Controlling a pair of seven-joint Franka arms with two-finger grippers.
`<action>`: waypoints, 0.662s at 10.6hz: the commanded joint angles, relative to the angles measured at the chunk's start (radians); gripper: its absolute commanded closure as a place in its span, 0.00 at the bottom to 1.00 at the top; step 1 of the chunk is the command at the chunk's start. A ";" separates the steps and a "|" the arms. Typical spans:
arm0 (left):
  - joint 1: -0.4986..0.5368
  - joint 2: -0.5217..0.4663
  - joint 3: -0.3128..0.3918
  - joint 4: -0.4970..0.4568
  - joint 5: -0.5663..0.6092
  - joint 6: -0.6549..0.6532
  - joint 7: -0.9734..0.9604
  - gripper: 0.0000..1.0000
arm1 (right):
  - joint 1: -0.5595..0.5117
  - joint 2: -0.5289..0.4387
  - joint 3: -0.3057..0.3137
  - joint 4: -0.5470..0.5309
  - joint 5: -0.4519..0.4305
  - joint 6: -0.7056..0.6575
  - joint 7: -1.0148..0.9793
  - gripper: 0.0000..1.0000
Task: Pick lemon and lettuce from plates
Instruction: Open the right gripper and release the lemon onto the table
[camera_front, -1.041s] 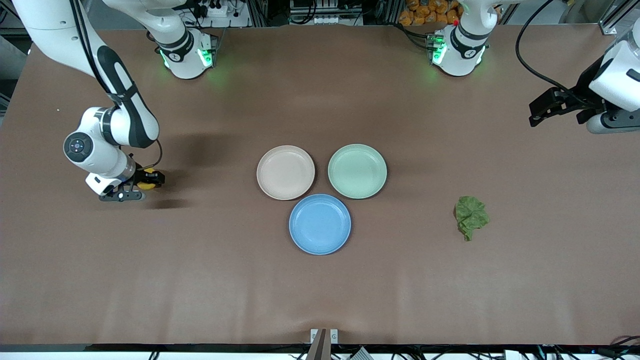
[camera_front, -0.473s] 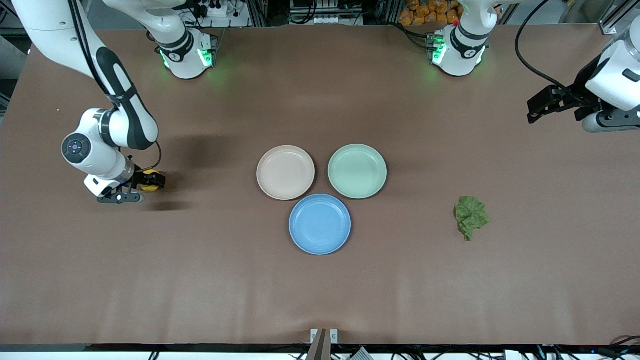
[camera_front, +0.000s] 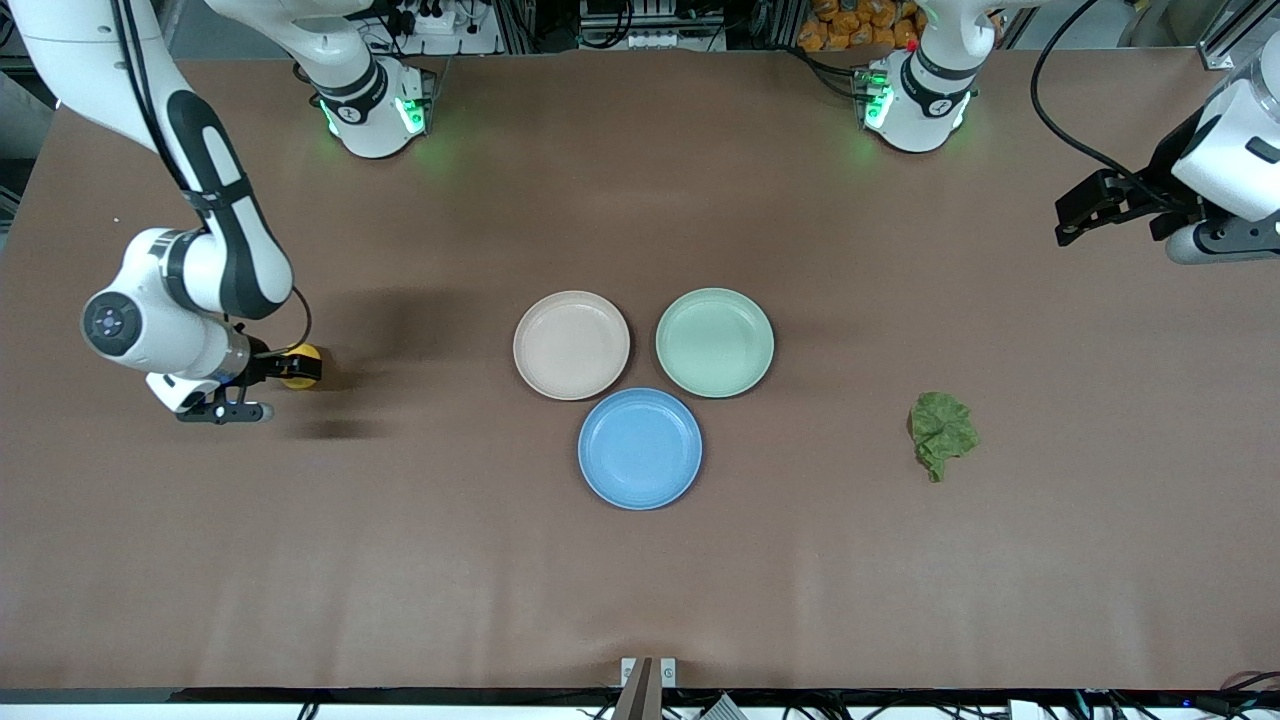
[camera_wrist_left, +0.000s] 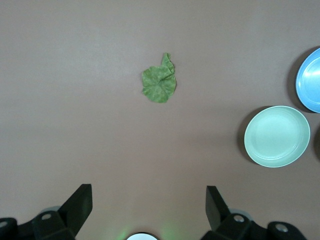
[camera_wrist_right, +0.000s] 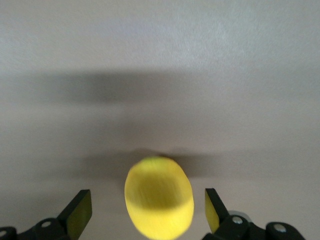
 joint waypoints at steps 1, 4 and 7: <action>0.005 -0.007 -0.005 0.008 -0.004 -0.020 0.023 0.00 | -0.015 -0.007 0.010 0.110 0.019 -0.161 -0.006 0.00; 0.005 -0.007 -0.010 0.011 -0.005 -0.020 0.026 0.00 | -0.015 -0.035 0.006 0.214 0.017 -0.320 0.005 0.00; 0.005 -0.006 -0.004 0.011 -0.027 -0.020 0.026 0.00 | -0.015 -0.084 -0.008 0.300 0.005 -0.400 0.002 0.00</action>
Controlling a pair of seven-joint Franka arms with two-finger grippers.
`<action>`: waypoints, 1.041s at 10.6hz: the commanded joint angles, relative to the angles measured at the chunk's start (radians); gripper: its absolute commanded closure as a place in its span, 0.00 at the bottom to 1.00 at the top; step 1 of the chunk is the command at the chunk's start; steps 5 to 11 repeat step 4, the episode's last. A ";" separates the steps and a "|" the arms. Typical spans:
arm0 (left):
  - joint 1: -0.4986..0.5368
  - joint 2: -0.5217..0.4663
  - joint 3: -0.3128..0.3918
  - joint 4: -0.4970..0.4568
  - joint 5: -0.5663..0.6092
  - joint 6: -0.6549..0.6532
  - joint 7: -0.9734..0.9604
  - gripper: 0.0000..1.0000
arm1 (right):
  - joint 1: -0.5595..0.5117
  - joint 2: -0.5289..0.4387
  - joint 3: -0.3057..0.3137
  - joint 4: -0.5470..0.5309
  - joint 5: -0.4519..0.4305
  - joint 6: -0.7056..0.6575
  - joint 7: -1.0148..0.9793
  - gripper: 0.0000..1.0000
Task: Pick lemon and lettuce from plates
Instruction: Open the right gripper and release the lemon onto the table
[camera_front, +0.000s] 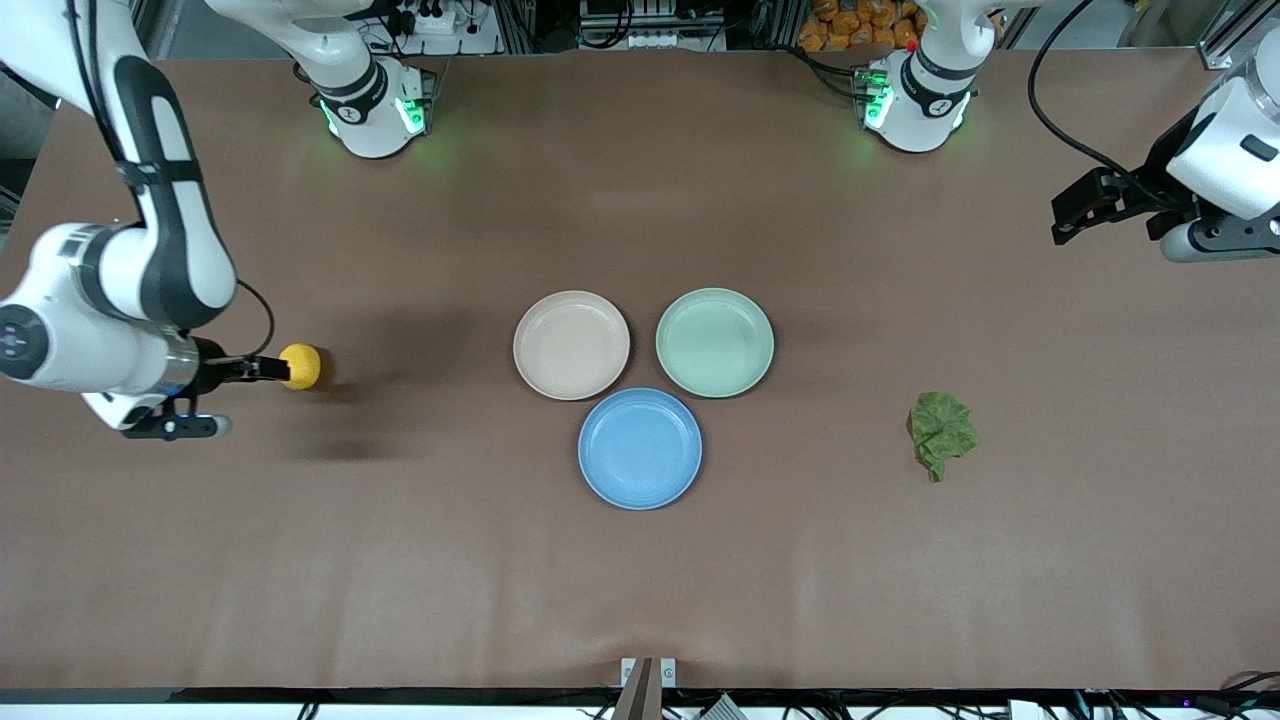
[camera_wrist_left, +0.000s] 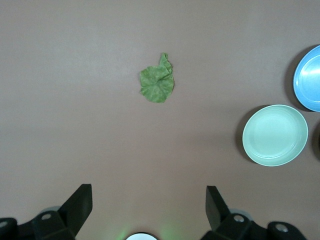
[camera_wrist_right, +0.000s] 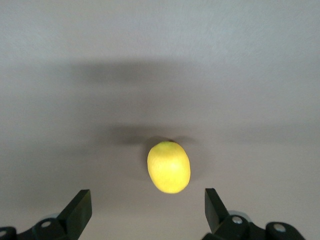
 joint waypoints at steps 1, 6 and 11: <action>0.006 -0.005 0.003 0.010 -0.021 -0.020 0.024 0.00 | -0.014 -0.065 -0.003 0.066 0.001 -0.054 -0.002 0.00; 0.004 -0.005 0.002 0.010 -0.020 -0.020 0.024 0.00 | -0.002 -0.086 0.005 0.211 0.002 -0.181 0.004 0.00; 0.004 -0.005 0.002 0.010 -0.020 -0.020 0.024 0.00 | -0.002 -0.086 0.005 0.211 0.002 -0.181 0.004 0.00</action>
